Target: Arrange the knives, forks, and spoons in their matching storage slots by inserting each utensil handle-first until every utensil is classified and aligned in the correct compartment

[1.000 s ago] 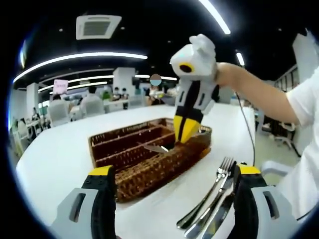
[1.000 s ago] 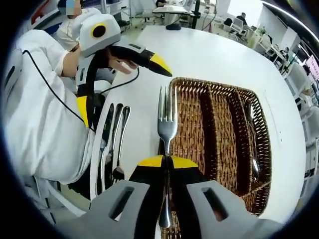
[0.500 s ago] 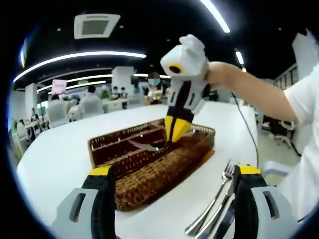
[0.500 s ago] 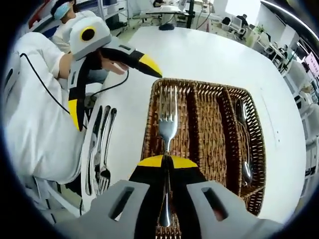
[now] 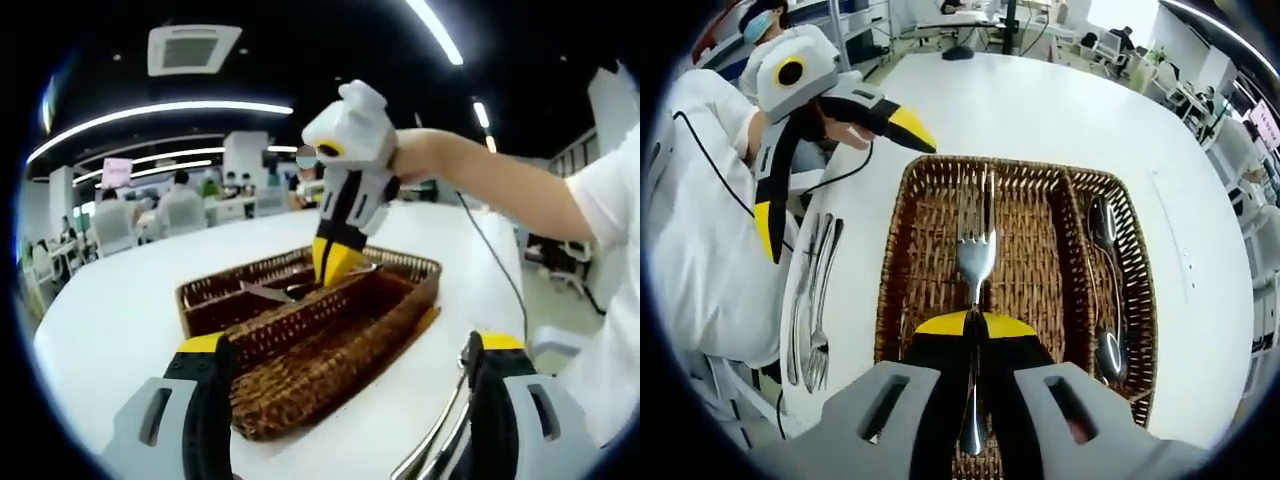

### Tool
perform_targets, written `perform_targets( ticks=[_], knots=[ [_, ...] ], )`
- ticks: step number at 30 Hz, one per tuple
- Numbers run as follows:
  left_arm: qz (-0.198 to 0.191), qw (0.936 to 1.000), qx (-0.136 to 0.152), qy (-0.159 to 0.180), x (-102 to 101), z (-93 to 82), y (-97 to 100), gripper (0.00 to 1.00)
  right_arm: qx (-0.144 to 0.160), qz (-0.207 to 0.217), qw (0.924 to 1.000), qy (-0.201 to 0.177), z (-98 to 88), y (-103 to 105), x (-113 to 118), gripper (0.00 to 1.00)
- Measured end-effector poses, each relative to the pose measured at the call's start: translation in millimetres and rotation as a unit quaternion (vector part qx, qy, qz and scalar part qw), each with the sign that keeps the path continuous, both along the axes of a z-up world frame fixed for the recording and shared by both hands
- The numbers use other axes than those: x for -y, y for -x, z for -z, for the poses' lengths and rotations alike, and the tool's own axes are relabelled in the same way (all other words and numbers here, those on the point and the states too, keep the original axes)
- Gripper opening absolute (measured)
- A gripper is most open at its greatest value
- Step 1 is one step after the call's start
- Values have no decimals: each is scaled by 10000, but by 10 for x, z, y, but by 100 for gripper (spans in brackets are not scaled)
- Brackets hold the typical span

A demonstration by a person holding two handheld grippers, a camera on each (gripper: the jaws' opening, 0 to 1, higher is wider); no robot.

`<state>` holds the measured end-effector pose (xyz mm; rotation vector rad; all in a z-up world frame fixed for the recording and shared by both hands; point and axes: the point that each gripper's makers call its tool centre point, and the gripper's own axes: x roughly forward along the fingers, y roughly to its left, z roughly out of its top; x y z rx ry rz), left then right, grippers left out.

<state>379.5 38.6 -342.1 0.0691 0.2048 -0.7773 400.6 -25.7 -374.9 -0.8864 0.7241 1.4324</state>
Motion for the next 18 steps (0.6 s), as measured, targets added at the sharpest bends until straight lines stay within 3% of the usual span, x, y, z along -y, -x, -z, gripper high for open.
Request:
perform_targets(
  ticks=[18],
  knots=[
    [0, 10000, 9, -35, 30, -72, -109, 99, -7, -23, 9999, 146, -180, -162, 59, 2]
  ],
)
